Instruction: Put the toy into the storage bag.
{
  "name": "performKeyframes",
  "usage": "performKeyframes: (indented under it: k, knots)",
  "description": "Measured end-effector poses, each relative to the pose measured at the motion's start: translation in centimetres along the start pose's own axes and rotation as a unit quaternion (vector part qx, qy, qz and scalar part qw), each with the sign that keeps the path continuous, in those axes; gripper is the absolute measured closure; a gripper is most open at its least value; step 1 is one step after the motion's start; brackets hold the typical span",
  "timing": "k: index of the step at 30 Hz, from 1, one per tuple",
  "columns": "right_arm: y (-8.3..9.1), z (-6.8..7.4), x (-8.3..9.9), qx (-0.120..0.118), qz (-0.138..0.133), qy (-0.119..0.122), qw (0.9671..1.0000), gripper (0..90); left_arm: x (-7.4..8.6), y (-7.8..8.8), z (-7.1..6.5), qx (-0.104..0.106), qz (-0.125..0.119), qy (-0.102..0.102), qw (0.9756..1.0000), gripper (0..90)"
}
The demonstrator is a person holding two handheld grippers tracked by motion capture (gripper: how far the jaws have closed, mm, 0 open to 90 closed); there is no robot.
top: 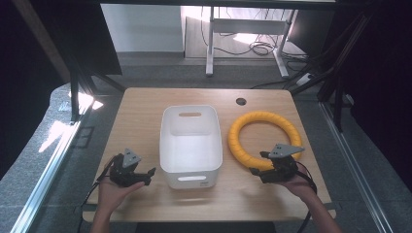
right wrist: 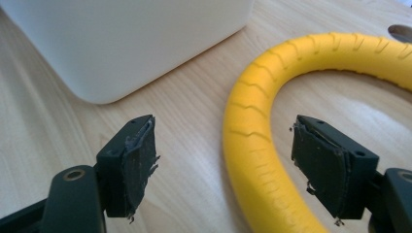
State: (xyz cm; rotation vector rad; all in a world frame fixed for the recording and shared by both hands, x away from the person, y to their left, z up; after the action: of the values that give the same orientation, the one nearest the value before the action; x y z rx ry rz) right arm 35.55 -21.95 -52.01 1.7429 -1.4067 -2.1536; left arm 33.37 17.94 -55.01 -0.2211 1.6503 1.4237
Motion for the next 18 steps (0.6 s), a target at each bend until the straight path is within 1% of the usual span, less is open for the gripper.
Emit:
performKeyframes:
  k: [4,6,7,8,9,12,15,16,18]
  knots:
    - [-0.2,-0.5,-0.9,-0.006,0.014,0.006,0.9999,24.0,0.0,0.1,0.0,-0.002,-0.001,0.003,1.0000,13.2]
    - [-0.2,-0.7,-1.3,-0.013,0.022,0.008,0.9996,23.9,0.1,0.2,0.1,0.000,0.003,0.000,1.0000,13.3]
    - [-0.2,-0.9,-1.6,-0.015,0.027,0.010,0.9995,23.9,0.1,0.3,0.0,0.005,0.003,0.003,1.0000,13.3]
    - [-0.2,-0.9,-1.6,-0.015,0.027,0.010,0.9995,23.9,0.1,0.3,0.0,0.005,0.003,0.003,1.0000,13.3]
    - [-0.1,-1.3,-2.2,-0.020,0.044,0.014,0.9987,23.6,0.1,0.4,0.0,0.007,0.003,0.004,1.0000,13.3]
    - [-0.2,-1.7,-2.7,-0.025,0.063,0.016,0.9976,23.3,0.2,0.3,0.0,0.006,0.006,0.001,1.0000,13.3]
    - [-0.6,-2.1,-2.9,-0.030,0.095,0.020,0.9948,23.3,0.2,0.3,0.0,0.007,0.008,-0.001,0.9999,13.3]
    - [-0.8,-2.3,-2.9,-0.034,0.108,0.021,0.9934,23.4,0.2,0.3,0.0,0.006,0.008,-0.001,0.9999,13.3]
    - [-1.1,-2.5,-2.9,-0.038,0.125,0.023,0.9912,23.7,0.3,0.2,0.0,0.005,0.009,-0.002,0.9999,13.4]
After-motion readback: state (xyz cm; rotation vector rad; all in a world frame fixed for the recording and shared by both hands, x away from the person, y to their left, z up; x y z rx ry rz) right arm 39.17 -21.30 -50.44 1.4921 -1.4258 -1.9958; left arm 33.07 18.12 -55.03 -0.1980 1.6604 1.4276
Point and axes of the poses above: each handheld gripper's, and its own axes: y roughly backward along the jaws, x roughly out of its underside, z roughly to its left, the point moved 9 cm from there along -y, roughly forward along the jaws, and after that the axes turned 1 degree about z, right-handed, at the moved point
